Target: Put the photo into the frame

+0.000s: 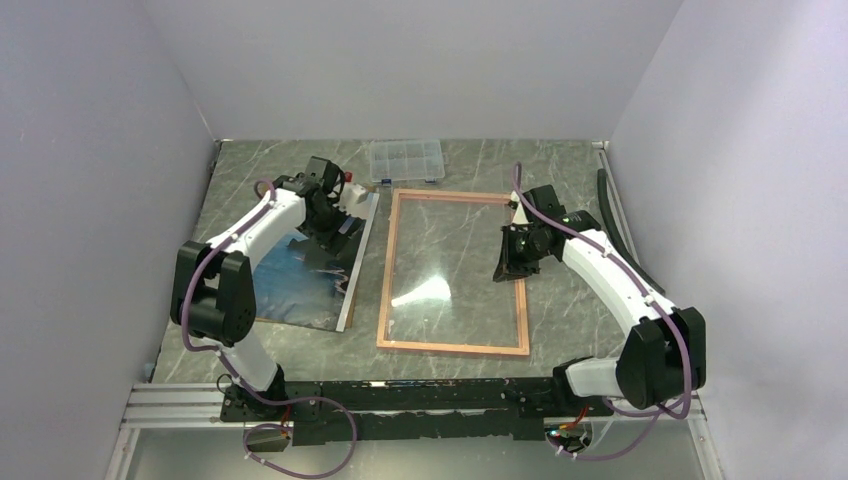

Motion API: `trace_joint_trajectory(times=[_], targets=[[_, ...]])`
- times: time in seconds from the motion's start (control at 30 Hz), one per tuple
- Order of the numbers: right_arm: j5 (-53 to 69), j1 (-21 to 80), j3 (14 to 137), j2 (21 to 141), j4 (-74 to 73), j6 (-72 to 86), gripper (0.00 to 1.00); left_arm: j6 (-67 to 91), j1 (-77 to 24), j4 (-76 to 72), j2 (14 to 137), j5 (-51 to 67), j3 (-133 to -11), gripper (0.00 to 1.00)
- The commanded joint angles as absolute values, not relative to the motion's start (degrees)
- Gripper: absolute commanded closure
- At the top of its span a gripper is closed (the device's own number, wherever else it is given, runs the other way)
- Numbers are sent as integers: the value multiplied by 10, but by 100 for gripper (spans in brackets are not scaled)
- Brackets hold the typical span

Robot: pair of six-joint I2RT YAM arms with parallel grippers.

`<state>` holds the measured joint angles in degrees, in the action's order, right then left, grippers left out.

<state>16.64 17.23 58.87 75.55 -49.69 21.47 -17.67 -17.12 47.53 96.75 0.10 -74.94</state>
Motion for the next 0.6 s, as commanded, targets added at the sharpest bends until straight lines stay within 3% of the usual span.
trace_joint_trajectory(times=[0.0, 0.57], targets=[[164, 162, 608, 758, -499, 196, 100, -164, -181, 463, 966, -19, -755, 8], [193, 135, 558, 752, -460, 199, 100, -167, -191, 457, 963, -31, -747, 8]])
